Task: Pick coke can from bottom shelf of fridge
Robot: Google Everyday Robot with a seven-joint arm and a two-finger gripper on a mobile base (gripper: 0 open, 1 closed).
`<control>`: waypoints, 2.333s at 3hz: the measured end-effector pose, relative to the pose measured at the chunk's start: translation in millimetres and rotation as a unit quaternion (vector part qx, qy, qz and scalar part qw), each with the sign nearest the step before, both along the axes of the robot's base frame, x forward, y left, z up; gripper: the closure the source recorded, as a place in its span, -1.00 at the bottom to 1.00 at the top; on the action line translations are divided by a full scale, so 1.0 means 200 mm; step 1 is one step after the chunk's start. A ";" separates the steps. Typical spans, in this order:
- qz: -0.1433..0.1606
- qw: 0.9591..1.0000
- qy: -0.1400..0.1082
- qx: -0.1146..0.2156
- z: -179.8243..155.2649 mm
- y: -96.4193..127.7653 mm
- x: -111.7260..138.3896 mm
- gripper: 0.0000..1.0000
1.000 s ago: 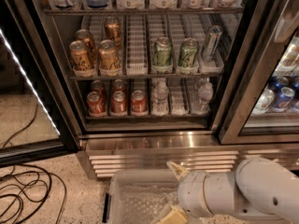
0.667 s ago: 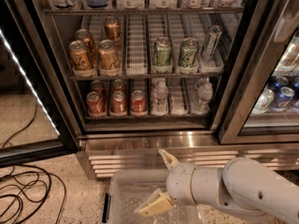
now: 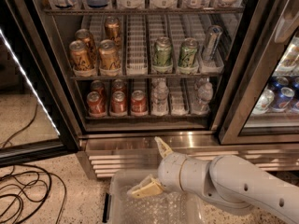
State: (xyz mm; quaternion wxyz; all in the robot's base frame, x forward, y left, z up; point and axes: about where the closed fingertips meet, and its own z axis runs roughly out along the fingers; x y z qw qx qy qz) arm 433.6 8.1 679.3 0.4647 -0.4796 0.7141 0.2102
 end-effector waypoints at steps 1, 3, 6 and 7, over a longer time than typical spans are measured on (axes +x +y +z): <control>0.001 1.000 0.000 0.000 0.00 0.00 0.00 -1.00; -0.046 0.997 -0.064 0.003 -0.02 0.03 0.15 -1.00; -0.050 0.993 -0.108 0.024 -0.14 0.28 0.37 -1.00; -0.060 0.988 -0.125 0.060 -0.19 0.37 0.39 -1.00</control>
Offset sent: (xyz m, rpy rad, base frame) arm 0.0248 0.0000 -0.0100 0.0170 -0.0838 -0.1303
